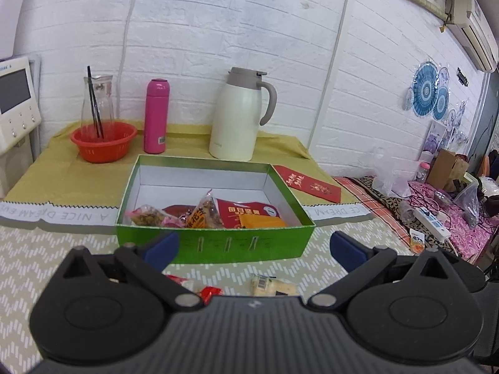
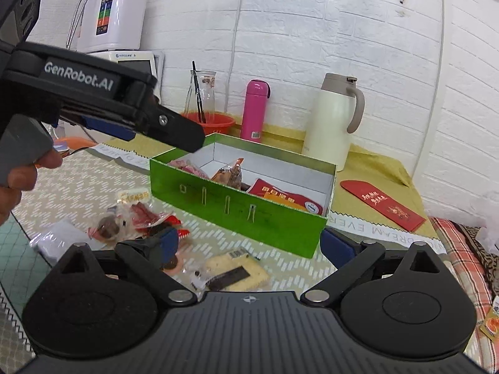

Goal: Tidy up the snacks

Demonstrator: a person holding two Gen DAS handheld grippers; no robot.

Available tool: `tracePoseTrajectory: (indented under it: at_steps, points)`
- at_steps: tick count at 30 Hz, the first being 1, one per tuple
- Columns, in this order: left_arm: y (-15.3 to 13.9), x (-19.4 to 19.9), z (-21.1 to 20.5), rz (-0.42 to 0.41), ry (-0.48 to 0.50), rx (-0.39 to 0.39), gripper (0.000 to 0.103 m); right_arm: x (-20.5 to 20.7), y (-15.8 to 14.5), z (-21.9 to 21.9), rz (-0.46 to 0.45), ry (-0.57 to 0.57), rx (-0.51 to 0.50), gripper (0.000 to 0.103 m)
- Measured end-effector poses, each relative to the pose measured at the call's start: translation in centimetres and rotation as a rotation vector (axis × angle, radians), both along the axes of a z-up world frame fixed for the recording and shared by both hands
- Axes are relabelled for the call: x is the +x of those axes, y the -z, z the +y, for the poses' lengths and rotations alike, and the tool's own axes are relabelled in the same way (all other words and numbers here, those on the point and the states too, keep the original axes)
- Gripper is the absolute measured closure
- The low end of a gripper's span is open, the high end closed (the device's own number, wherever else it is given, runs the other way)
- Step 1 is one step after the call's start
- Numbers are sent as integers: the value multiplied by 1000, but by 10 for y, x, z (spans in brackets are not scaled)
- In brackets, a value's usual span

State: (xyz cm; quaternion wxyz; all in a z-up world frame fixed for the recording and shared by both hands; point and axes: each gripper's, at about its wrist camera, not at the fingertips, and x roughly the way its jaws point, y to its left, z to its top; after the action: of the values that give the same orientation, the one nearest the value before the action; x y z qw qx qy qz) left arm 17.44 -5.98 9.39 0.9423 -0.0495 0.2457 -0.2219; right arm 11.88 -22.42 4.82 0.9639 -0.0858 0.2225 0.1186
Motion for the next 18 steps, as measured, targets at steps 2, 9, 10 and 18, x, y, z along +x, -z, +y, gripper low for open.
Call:
tracePoseTrajectory:
  at_steps: [2, 9, 10, 18]
  points:
    - [3, -16, 4, 2, 13, 8, 0, -17, 2, -2, 9, 6, 9, 0]
    - [36, -59, 24, 62, 31, -36, 0, -65, 27, -7, 61, 31, 56, 0]
    - [43, -62, 27, 86, 31, -50, 0, -70, 32, -8, 72, 35, 58, 0]
    - [92, -89, 18, 187, 55, -6, 0, -85, 58, -26, 153, 110, 110, 0]
